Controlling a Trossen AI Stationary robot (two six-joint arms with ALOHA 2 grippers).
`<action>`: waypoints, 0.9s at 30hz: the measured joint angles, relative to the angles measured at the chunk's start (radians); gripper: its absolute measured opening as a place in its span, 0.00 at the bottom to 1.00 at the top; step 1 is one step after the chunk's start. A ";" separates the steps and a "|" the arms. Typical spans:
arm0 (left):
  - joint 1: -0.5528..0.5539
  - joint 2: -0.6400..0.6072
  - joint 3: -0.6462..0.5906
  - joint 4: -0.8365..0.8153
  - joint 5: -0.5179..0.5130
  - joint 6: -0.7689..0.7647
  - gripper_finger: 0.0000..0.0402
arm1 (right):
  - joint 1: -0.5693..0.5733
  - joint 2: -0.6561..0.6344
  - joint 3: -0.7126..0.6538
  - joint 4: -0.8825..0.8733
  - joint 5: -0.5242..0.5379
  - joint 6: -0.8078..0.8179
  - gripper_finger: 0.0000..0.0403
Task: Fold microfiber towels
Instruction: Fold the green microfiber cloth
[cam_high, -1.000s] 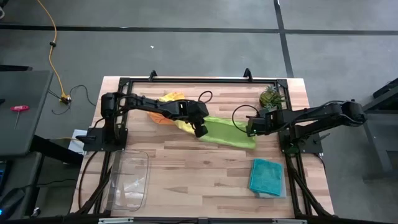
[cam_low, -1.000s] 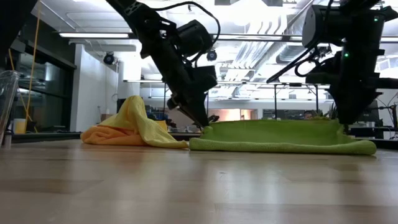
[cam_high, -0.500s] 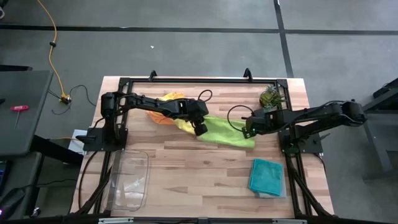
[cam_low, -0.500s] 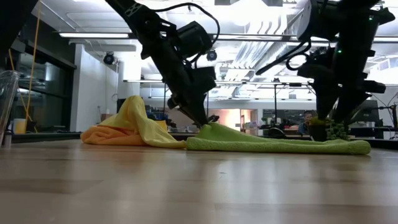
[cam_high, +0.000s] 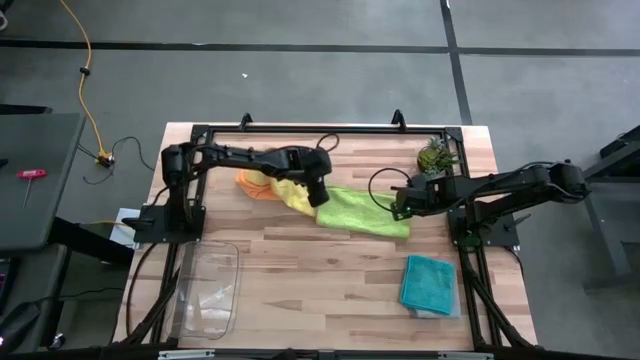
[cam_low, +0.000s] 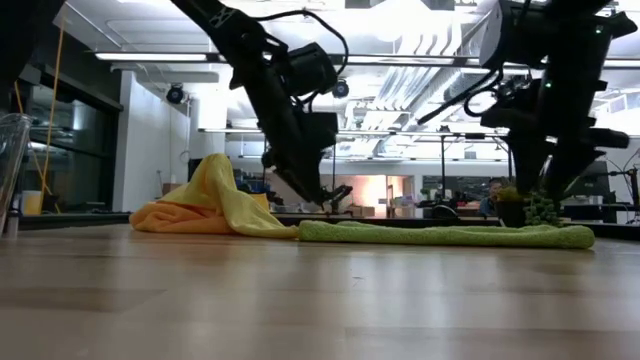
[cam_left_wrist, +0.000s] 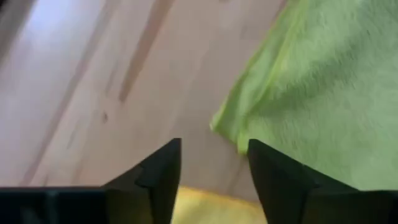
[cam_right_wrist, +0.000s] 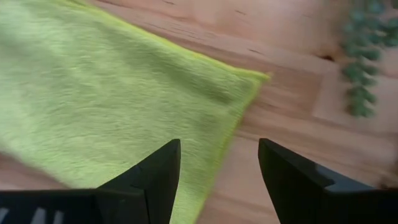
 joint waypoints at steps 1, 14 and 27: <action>0.009 -0.007 0.013 -0.039 0.027 0.002 0.47 | 0.000 0.000 0.000 -0.011 0.000 0.016 0.52; -0.056 -0.402 -0.257 0.364 0.307 -0.134 0.54 | 0.000 0.000 -0.102 0.084 -0.107 0.050 0.52; -0.258 -0.899 -0.692 0.861 0.034 -0.294 0.49 | 0.000 0.000 -0.097 0.128 -0.117 0.135 0.52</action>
